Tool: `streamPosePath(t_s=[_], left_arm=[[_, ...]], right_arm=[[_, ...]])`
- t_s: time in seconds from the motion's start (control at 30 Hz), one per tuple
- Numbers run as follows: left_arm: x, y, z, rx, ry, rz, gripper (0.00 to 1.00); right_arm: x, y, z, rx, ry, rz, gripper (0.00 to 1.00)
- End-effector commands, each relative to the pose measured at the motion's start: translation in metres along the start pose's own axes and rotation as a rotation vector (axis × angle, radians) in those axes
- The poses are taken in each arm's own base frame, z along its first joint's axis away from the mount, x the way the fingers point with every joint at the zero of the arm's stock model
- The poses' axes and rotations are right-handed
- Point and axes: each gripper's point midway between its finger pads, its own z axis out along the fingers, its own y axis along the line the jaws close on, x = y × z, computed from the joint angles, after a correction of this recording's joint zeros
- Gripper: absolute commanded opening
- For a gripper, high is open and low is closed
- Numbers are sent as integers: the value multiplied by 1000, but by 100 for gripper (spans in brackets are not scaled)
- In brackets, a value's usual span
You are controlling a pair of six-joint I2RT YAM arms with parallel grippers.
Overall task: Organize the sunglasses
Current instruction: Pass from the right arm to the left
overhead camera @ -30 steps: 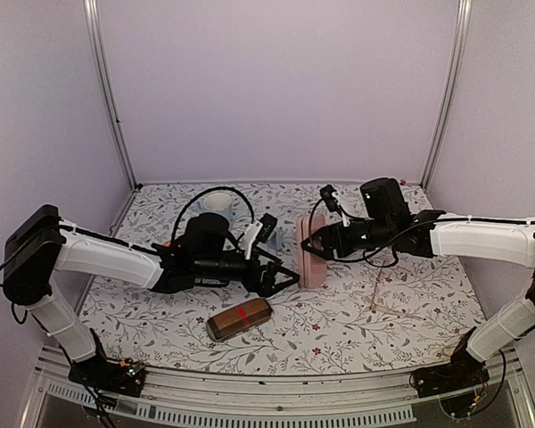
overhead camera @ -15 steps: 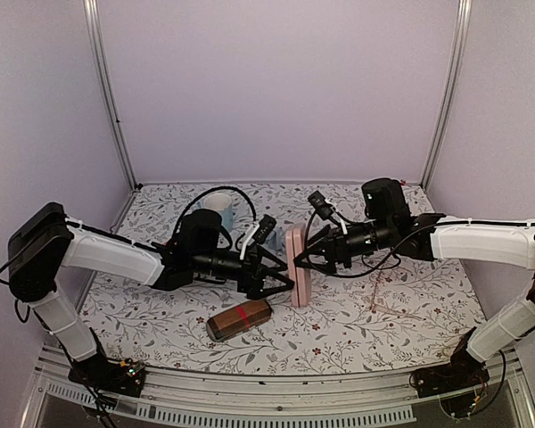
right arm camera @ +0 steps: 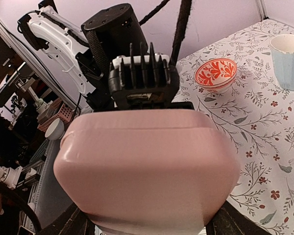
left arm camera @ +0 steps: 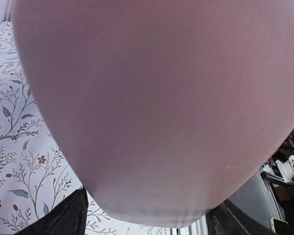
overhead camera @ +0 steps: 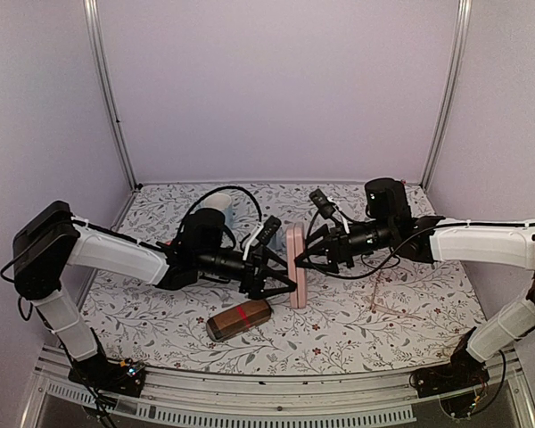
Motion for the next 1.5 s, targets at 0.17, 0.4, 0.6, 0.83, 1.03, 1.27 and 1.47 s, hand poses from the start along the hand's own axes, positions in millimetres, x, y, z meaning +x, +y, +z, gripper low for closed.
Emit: streamPosePath(t_s=[0.17,0.4,0.6,0.83,1.03,1.27,1.47], left_arm=[[-8,-14,10,87,-23,42,72],[-7,-16,9,98,-28,42,48],[-14,-14,3,59,-80,23,16],[-18,-12,-1,48,-123,0,0],[-19,-6,-1,25,-129,-17,0],[-19,-5,0,23,-126,-17,0],[-18,-12,3,65,-108,1,0]], right_arm=[[-2,10,3,-77,-10,-16,54],[1,7,4,-69,-6,-12,62],[-3,-1,-1,15,-34,3,88],[-1,-3,-6,49,-52,24,94],[-2,-5,-4,83,-59,30,94],[1,-12,3,113,-40,39,89],[4,-21,5,150,-28,49,78]])
